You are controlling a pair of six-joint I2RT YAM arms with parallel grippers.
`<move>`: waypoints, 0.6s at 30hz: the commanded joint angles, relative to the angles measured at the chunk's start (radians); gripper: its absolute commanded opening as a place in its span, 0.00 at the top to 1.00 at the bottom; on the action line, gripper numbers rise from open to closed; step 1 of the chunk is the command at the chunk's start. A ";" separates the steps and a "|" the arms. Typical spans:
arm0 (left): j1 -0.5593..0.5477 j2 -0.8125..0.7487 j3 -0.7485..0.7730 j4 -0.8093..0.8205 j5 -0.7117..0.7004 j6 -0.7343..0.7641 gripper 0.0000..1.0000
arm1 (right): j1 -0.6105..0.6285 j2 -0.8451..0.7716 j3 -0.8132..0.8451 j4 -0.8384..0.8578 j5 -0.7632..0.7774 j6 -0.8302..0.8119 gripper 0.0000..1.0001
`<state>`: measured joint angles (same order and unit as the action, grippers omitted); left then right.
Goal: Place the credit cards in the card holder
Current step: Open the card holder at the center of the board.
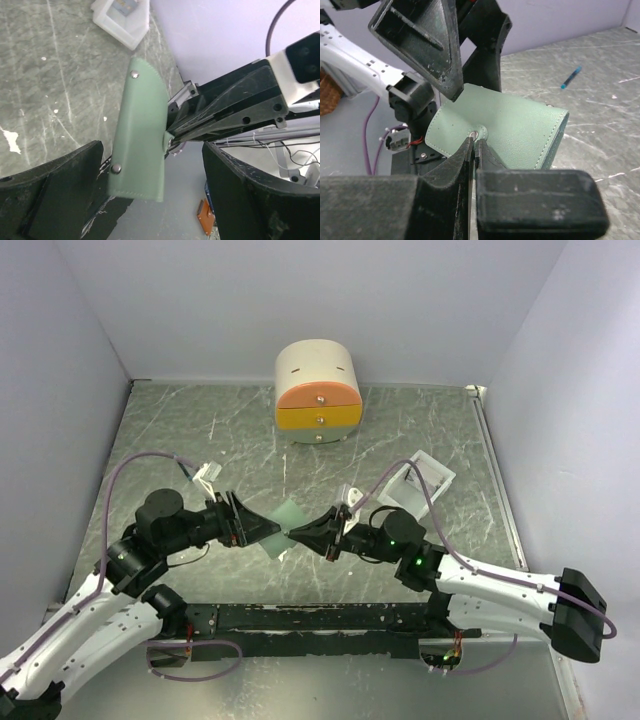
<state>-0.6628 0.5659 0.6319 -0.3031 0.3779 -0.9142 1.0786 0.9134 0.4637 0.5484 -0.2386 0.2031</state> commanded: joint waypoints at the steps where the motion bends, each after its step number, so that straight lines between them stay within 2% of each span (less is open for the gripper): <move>1: 0.006 -0.020 -0.016 0.108 0.070 -0.033 0.09 | 0.001 -0.002 0.033 0.032 -0.096 -0.039 1.00; 9: 0.006 -0.040 -0.081 0.175 0.124 -0.067 0.33 | 0.001 -0.060 0.042 -0.083 -0.203 -0.176 1.00; 12: 0.007 -0.034 -0.077 0.164 0.151 -0.038 0.36 | 0.001 -0.050 0.090 -0.169 -0.216 -0.203 1.00; 15: 0.006 -0.010 -0.048 0.114 0.170 0.017 0.39 | 0.001 -0.046 0.101 -0.185 -0.231 -0.215 1.00; 18: 0.007 0.011 -0.028 0.086 0.194 0.053 0.52 | 0.002 -0.044 0.104 -0.181 -0.234 -0.217 1.00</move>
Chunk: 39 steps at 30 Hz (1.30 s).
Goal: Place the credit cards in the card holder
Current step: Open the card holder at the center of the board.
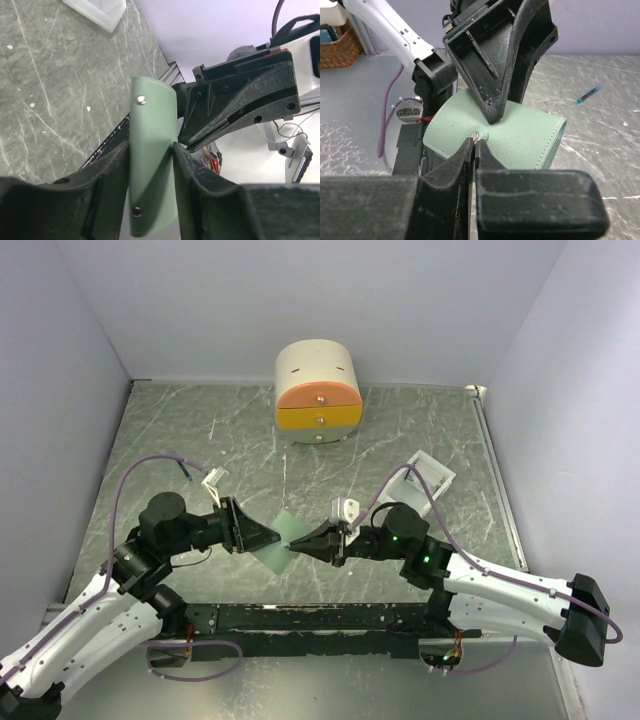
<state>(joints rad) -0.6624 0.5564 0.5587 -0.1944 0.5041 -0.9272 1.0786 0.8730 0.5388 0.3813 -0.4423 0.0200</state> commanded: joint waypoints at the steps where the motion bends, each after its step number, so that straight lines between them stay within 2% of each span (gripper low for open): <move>1: 0.006 0.024 0.051 -0.030 0.071 0.073 0.57 | 0.001 -0.002 0.030 -0.018 -0.029 -0.040 1.00; 4: 0.006 0.023 0.054 -0.021 0.076 0.084 0.75 | 0.001 -0.002 0.031 -0.036 0.016 -0.048 1.00; 5: 0.007 0.020 0.051 -0.015 0.072 0.085 0.85 | 0.001 -0.002 0.030 -0.033 0.068 -0.034 1.00; 6: 0.006 0.019 0.048 -0.010 0.064 0.087 0.91 | 0.001 -0.001 0.030 -0.026 0.109 -0.008 0.96; 7: 0.006 0.019 0.049 -0.014 0.041 0.093 0.93 | 0.001 0.002 0.030 -0.013 0.147 0.026 0.86; 9: 0.006 0.023 0.057 -0.035 -0.004 0.113 0.93 | 0.002 0.013 0.041 0.003 0.212 0.111 0.69; 11: 0.006 0.027 0.074 -0.058 -0.060 0.146 0.93 | 0.002 0.028 0.061 -0.008 0.303 0.205 0.63; 15: 0.006 0.004 0.091 -0.123 -0.266 0.175 0.93 | 0.002 0.057 0.110 -0.097 0.532 0.477 0.62; 19: 0.007 -0.062 0.065 -0.138 -0.466 0.192 0.93 | 0.001 0.136 0.184 -0.240 0.610 0.698 0.63; 22: 0.006 -0.101 0.047 -0.142 -0.562 0.213 0.93 | 0.001 0.219 0.282 -0.396 0.682 0.876 0.62; 24: 0.006 -0.109 0.047 -0.150 -0.601 0.213 0.93 | 0.001 0.273 0.344 -0.458 0.682 0.953 0.60; 27: 0.006 -0.102 0.047 -0.149 -0.605 0.215 0.93 | 0.002 0.330 0.387 -0.462 0.654 1.033 0.59; 32: 0.006 -0.078 0.049 -0.155 -0.593 0.218 0.93 | 0.006 0.374 0.360 -0.295 0.539 1.058 0.59; 39: 0.006 -0.085 0.034 -0.135 -0.558 0.211 0.93 | 0.020 0.453 0.393 -0.273 0.493 1.065 0.56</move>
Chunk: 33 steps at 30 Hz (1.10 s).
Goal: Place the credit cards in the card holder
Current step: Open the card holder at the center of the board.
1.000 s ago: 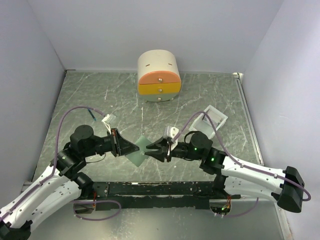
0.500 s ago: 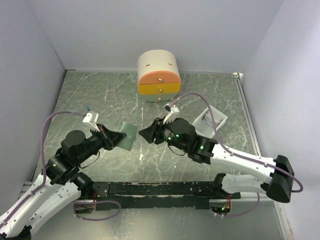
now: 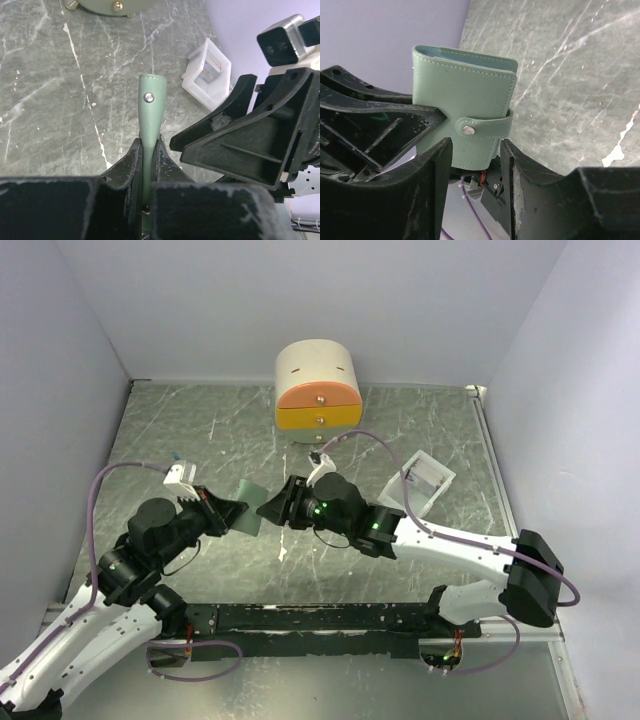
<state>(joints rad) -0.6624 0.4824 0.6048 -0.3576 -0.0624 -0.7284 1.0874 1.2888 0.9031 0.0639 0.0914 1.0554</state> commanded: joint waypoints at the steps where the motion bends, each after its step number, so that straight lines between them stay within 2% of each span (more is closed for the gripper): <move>1: 0.006 -0.013 -0.015 0.030 0.013 0.010 0.93 | 0.014 0.051 0.031 0.046 -0.043 0.035 0.56; 8: 0.006 -0.030 -0.030 0.048 0.051 -0.007 0.93 | 0.019 0.115 0.038 0.094 -0.079 0.031 0.56; 13: 0.006 -0.024 -0.043 0.051 0.077 -0.020 0.93 | 0.020 0.124 0.039 0.090 -0.060 0.030 0.61; 22: 0.006 -0.010 -0.044 0.013 0.044 -0.010 0.93 | 0.022 0.110 0.062 0.014 -0.014 0.048 0.57; 29: 0.006 -0.002 -0.040 0.036 0.076 -0.023 0.93 | 0.025 0.159 0.085 -0.009 -0.031 0.053 0.57; 33: 0.006 -0.012 -0.036 0.039 0.089 -0.032 0.93 | 0.025 0.160 0.085 -0.046 0.024 0.056 0.61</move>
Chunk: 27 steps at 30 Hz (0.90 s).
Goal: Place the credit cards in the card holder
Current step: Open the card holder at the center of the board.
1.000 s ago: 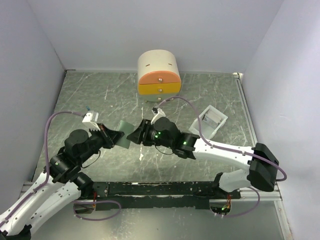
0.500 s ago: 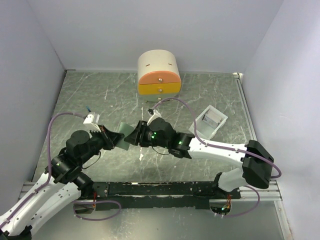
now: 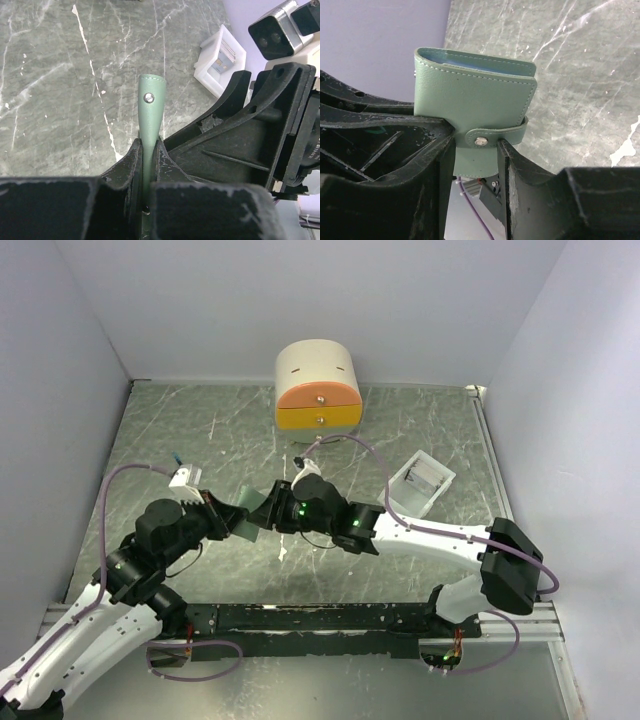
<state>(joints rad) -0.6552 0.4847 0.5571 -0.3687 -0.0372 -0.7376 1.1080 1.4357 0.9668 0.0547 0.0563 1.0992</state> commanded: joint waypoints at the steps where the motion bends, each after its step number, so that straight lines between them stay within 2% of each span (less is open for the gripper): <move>1: -0.001 -0.018 0.014 0.049 0.065 -0.025 0.93 | 0.004 0.012 0.021 -0.050 0.073 0.013 0.62; 9: -0.001 -0.029 0.018 0.051 0.064 -0.033 0.93 | 0.005 0.020 0.012 -0.086 0.134 -0.002 0.80; 11: -0.001 -0.022 0.017 0.038 0.060 -0.030 0.93 | 0.004 0.026 0.005 -0.084 0.148 -0.005 0.90; 14: -0.001 -0.019 0.012 0.043 0.063 -0.031 0.93 | 0.005 0.034 -0.005 -0.081 0.151 -0.012 1.00; 22: -0.001 -0.020 0.007 0.028 0.046 -0.031 0.93 | 0.004 0.028 -0.017 -0.088 0.162 -0.047 1.00; 27: -0.001 -0.009 0.013 -0.004 0.016 -0.037 0.93 | 0.004 -0.022 -0.048 -0.066 0.169 -0.152 1.00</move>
<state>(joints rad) -0.6548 0.4816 0.5541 -0.3973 -0.0387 -0.7452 1.1225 1.4452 0.9672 0.0097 0.1452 1.0538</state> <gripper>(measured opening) 0.120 0.025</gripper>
